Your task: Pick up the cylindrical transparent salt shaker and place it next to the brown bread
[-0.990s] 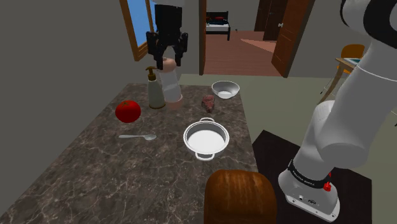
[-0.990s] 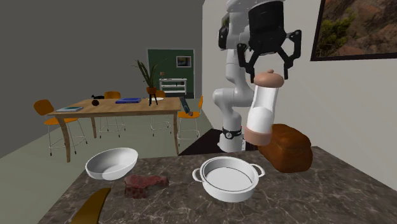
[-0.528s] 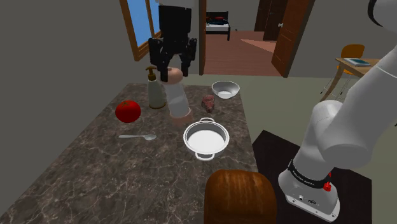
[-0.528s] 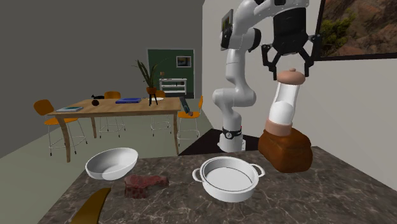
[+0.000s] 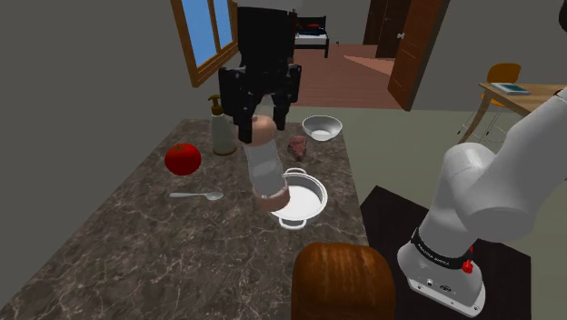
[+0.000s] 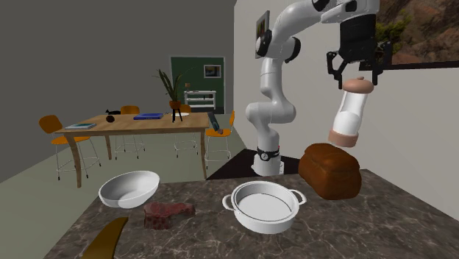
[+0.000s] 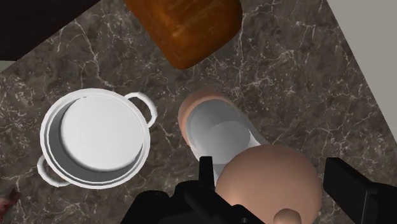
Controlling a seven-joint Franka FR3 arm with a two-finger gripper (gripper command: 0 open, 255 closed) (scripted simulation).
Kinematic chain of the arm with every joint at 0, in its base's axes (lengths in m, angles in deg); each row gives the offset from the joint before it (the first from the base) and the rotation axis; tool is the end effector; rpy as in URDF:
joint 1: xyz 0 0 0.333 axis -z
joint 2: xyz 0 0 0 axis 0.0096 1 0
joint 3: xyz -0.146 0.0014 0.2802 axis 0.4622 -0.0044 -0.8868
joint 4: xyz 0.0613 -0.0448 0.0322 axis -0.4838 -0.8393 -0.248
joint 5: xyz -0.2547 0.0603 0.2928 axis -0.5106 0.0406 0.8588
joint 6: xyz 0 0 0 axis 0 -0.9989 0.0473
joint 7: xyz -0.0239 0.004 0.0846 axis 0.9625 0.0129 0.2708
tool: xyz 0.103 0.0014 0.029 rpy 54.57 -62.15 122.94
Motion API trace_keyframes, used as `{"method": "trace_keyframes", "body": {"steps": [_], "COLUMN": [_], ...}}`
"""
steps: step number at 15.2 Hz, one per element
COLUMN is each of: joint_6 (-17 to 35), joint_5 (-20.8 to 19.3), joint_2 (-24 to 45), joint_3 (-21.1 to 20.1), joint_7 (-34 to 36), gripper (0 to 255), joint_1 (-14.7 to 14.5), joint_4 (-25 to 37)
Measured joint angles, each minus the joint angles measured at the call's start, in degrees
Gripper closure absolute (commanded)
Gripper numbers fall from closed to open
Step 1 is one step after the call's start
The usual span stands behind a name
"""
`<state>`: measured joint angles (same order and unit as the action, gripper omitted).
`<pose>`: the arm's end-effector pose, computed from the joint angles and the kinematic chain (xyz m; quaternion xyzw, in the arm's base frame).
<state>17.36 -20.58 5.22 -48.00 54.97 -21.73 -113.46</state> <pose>0.3222 0.3011 0.6512 -0.9969 -0.0113 0.0087 0.0774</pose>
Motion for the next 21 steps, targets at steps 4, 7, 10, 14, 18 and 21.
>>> {"method": "trace_keyframes", "body": {"steps": [4,7,10,14,18,21], "joint_6": [-0.18,-0.39,-0.13,-0.16,-0.47,0.25], "joint_5": [1.96,3.19,4.46,6.05,7.12,7.77], "joint_2": [-4.25,-5.31,-6.32,-7.30,-6.87,-6.38], "joint_3": [-3.01,-5.87,-8.79,-12.75,-17.05,-20.33], "joint_7": [4.50,8.49,12.35,17.61,23.14,26.88], "gripper": [255,255,255,255,255,255], "joint_1": [-1.96,-3.25,-4.48,-5.98,-7.01,-7.60], "joint_4": [-3.01,-2.89,-3.12,-2.60,-0.28,0.65]}}
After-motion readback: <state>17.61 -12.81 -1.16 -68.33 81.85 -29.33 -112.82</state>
